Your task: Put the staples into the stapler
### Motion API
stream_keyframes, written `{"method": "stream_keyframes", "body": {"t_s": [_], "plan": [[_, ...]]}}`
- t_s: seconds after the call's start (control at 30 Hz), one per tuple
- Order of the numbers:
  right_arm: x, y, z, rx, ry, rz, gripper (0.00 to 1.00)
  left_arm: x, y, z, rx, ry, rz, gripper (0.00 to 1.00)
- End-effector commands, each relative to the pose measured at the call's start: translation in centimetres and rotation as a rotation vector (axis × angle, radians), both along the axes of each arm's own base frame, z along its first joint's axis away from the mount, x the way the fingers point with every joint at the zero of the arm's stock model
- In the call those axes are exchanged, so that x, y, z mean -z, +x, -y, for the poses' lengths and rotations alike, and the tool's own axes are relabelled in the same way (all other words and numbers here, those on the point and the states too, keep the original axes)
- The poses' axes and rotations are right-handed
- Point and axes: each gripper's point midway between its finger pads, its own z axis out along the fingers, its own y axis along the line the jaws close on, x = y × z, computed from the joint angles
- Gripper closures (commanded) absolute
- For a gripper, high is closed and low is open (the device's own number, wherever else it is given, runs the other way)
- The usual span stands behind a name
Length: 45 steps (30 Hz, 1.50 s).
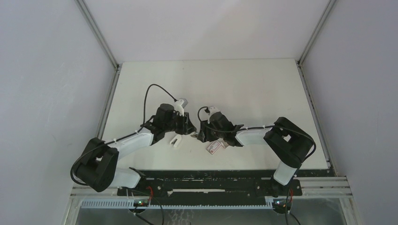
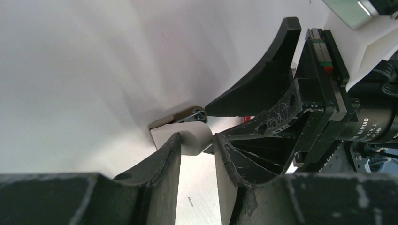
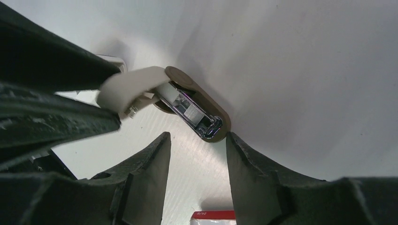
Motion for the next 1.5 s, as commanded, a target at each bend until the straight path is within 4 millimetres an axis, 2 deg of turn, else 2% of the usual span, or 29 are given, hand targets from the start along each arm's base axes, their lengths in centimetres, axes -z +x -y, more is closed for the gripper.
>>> {"method": "stream_keyframes", "body": {"t_s": [0.0,0.17,0.27,0.33,0.47,0.6,0.63,0.77,0.97,1.2,1.47], "plan": [[-1.0,0.7,-1.5,-0.040,0.034,0.055,0.54,-0.6,-0.3,1.9,0.068,-0.038,0.022,0.64],[-0.9,0.3,-1.8,-0.084,0.018,0.080,0.51,0.2,-1.0,3.5,0.107,-0.050,-0.015,0.66],[-1.3,-0.1,-1.5,-0.104,0.008,0.103,0.45,0.4,-0.7,3.1,0.076,-0.037,-0.014,0.66],[-1.8,-0.4,-0.8,-0.107,0.000,0.126,0.41,-0.1,0.0,2.2,0.024,-0.015,0.028,0.65],[-3.2,-0.9,0.5,-0.178,-0.054,0.223,0.33,-2.5,0.8,-0.3,-0.090,-0.028,0.141,0.54],[-4.5,-1.5,0.6,-0.306,-0.097,0.299,0.29,-3.8,1.3,-3.1,-0.188,-0.079,0.192,0.41],[-4.8,-1.4,0.4,-0.335,-0.111,0.309,0.29,-4.1,1.9,-4.3,-0.232,-0.090,0.203,0.38],[-4.5,-0.4,-0.1,-0.390,-0.192,0.333,0.29,-4.1,2.1,-6.6,-0.318,-0.119,0.207,0.32],[-3.2,1.7,-0.7,-0.406,-0.309,0.366,0.30,-4.4,2.2,-8.8,-0.388,-0.091,0.239,0.28],[-1.8,0.9,-2.1,-0.512,-0.358,0.365,0.36,-4.6,2.1,-9.2,-0.400,-0.085,0.242,0.27],[-0.4,1.0,-1.8,-0.523,-0.364,0.325,0.44,-4.8,1.9,-9.1,-0.396,-0.092,0.241,0.27]]}}
